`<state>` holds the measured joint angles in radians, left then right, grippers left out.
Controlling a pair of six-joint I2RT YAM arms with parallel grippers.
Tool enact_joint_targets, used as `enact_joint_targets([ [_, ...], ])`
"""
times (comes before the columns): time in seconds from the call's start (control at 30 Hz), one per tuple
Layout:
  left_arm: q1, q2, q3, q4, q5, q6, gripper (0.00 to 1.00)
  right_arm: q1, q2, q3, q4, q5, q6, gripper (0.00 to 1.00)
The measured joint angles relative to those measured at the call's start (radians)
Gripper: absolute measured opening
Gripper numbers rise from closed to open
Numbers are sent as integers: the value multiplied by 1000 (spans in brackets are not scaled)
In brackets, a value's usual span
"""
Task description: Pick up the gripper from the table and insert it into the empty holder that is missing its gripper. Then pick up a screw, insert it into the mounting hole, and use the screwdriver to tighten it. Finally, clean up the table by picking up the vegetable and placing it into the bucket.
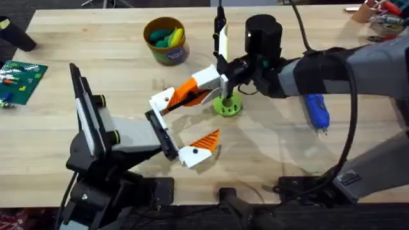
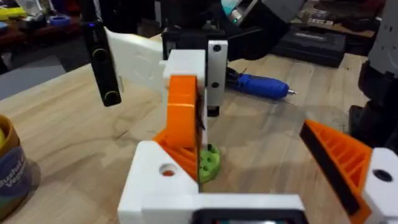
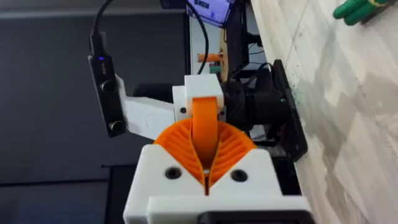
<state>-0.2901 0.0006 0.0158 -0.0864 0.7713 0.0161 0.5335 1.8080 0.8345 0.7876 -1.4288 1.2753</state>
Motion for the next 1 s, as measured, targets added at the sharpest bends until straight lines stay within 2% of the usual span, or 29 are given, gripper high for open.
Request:
enact_joint_targets([
  [1.0,1,0,1,-4,20,15,986,0,1,0,1,-17,-40,17],
])
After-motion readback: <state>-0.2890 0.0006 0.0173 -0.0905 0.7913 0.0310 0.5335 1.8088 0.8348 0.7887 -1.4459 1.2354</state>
